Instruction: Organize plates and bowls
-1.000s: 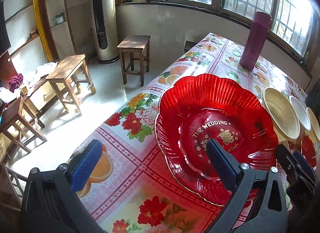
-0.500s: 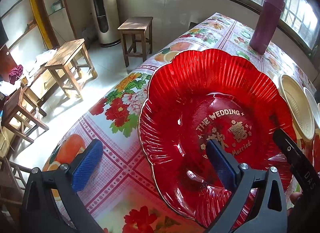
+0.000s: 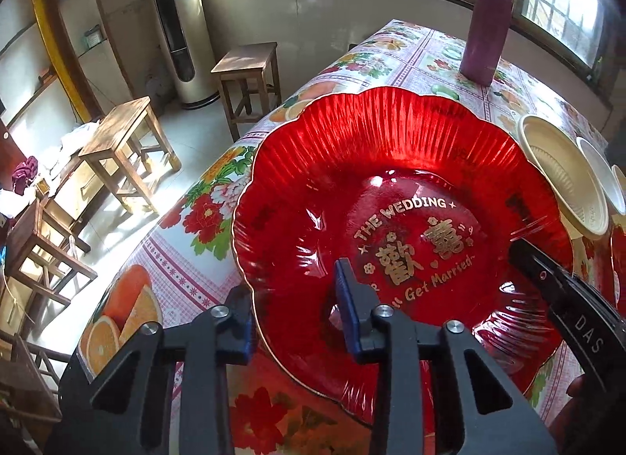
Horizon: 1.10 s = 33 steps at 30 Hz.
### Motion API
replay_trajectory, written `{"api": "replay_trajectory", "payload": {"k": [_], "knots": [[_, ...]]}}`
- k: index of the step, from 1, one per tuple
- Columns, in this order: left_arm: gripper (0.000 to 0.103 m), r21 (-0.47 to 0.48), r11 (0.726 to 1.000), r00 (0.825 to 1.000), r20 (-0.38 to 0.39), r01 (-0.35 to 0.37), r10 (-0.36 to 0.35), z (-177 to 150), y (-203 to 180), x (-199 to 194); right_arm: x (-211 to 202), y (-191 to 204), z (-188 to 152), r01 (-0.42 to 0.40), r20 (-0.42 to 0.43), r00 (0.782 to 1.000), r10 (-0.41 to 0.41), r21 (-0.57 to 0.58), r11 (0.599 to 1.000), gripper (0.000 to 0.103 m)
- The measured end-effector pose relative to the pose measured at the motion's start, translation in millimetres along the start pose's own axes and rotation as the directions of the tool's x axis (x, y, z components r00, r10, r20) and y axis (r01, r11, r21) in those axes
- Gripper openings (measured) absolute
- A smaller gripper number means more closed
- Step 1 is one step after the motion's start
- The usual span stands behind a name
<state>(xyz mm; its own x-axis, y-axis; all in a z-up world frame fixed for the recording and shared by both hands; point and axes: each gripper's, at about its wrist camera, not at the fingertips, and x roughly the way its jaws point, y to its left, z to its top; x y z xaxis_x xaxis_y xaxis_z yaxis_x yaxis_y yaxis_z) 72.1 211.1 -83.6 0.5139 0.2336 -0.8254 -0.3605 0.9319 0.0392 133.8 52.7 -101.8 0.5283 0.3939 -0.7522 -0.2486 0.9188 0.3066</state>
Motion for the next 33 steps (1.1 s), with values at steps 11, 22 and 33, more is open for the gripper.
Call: {"api": "replay_trajectory", "payload": {"k": [11,22,33], "knots": [[0.024,0.009,0.999,0.999,-0.017,0.048,-0.048,-17,7,-15,-13,12,-23,0.003,-0.026,1.000,-0.004,-0.037,0.999,0.017],[0.025,0.018,0.999,0.999,-0.034,0.029,-0.029,-53,28,-39,-38,31,-58,-0.046,-0.076,0.996,0.039,-0.092,0.995,0.023],[0.076,0.123,0.990,0.976,0.217,-0.065,0.037,-95,42,-126,-114,-8,-76,-0.086,0.047,0.995,0.091,-0.102,0.991,0.060]]}}
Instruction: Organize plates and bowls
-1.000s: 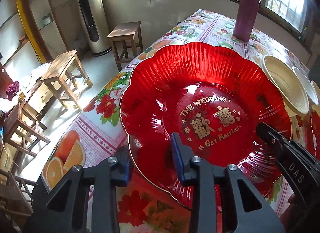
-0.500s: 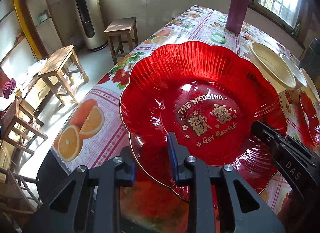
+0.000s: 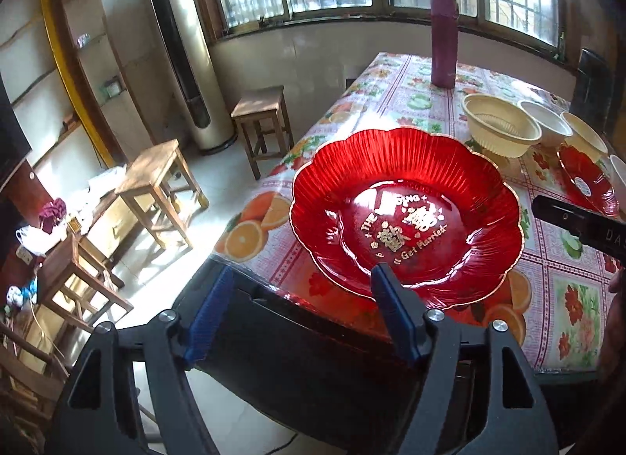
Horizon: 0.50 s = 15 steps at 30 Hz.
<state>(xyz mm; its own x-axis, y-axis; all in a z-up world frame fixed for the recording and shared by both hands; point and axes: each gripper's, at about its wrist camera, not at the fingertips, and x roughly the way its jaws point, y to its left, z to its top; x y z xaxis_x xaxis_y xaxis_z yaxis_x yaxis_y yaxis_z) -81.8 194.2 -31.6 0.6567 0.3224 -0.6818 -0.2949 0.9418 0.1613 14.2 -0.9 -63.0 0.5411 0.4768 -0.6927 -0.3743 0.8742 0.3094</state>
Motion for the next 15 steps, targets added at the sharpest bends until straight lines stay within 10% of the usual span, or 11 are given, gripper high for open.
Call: {"api": "replay_trajectory", "payload": {"k": [8,15], "knots": [[0.086,0.084,0.968,0.950,0.189,0.237,-0.249,40,-52,-53,-102,-68,-14,0.201,0.268,0.943,-0.198,0.016,0.979,0.074],[0.086,0.129,0.876,0.885,-0.052,0.465,-0.462,82,-160,-17,-148,-153,-12,0.237,0.276,0.921,-0.276,0.168,0.957,0.076]]}}
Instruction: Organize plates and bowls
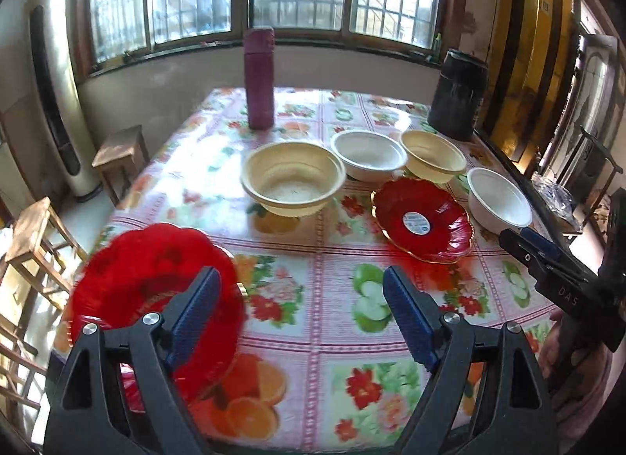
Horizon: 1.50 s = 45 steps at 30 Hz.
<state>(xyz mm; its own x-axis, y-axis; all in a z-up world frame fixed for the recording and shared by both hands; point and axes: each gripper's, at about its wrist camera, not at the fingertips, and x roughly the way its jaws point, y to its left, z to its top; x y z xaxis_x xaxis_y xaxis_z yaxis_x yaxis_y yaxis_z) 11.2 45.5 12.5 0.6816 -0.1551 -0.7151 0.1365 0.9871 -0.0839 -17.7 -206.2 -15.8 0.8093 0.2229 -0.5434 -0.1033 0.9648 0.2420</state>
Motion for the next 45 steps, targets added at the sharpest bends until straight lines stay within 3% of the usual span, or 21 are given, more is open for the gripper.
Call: {"api": "replay_trajectory", "payload": {"k": [2,7,10,16,25,34,45], "knots": [[0.086,-0.017,0.999,0.997,-0.064,0.033,-0.034,7,-16,25,5,-26,3,0.006,-0.026,1.000,-0.005,0.052,0.999,0.076],[0.085,-0.065,0.998,0.983,-0.184,0.000,-0.012,12,-42,78,29,-77,7,-0.066,-0.081,0.993,0.087,0.233,0.970,0.077],[0.085,-0.075,0.997,0.976,-0.219,0.003,-0.019,18,-50,98,49,-90,8,-0.125,-0.118,0.978,0.169,0.312,0.942,0.077],[0.085,-0.057,0.998,0.970,-0.243,-0.028,0.014,25,-64,124,79,-110,4,-0.153,-0.160,0.956,0.248,0.448,0.881,0.076],[0.085,-0.075,0.997,0.965,-0.262,-0.024,0.003,29,-69,151,108,-118,0,-0.170,-0.179,0.934,0.309,0.539,0.825,0.077],[0.085,-0.036,0.999,0.965,-0.261,-0.029,0.018,27,-78,168,116,-123,-4,-0.142,-0.208,0.931,0.300,0.550,0.823,0.077],[0.085,-0.023,0.999,0.966,-0.258,-0.045,0.037,27,-79,177,116,-118,-2,-0.167,-0.199,0.927,0.319,0.542,0.824,0.083]]}}
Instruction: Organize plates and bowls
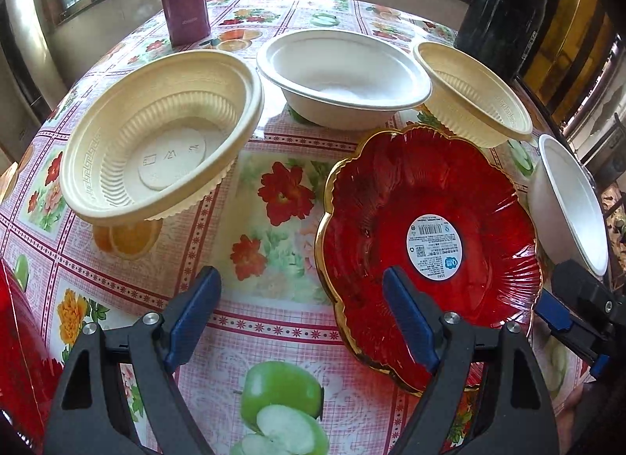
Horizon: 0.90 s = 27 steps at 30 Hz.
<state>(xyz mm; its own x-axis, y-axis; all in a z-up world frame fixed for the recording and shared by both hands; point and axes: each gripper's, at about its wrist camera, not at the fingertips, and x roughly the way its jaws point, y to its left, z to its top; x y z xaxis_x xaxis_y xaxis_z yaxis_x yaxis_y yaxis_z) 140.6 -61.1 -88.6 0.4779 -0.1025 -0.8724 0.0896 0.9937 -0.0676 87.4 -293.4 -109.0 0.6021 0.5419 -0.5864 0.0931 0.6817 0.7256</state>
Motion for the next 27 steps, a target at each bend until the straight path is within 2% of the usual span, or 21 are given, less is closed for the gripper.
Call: {"api": "replay_trajectory", "payload": {"k": [12,27], "knots": [[0.085,0.030,1.000,1.000,0.016,-0.009,0.008,-0.7,-4.5,2.0,1.3,2.5,0.8,-0.005,-0.013,1.000,0.005,-0.034,0.999,0.088],[0.086,0.036,0.999,0.999,0.034,-0.003,0.002,-2.5,-5.2,2.0,1.7,1.9,1.2,-0.002,-0.003,1.000,0.002,-0.039,0.999,0.085]]}}
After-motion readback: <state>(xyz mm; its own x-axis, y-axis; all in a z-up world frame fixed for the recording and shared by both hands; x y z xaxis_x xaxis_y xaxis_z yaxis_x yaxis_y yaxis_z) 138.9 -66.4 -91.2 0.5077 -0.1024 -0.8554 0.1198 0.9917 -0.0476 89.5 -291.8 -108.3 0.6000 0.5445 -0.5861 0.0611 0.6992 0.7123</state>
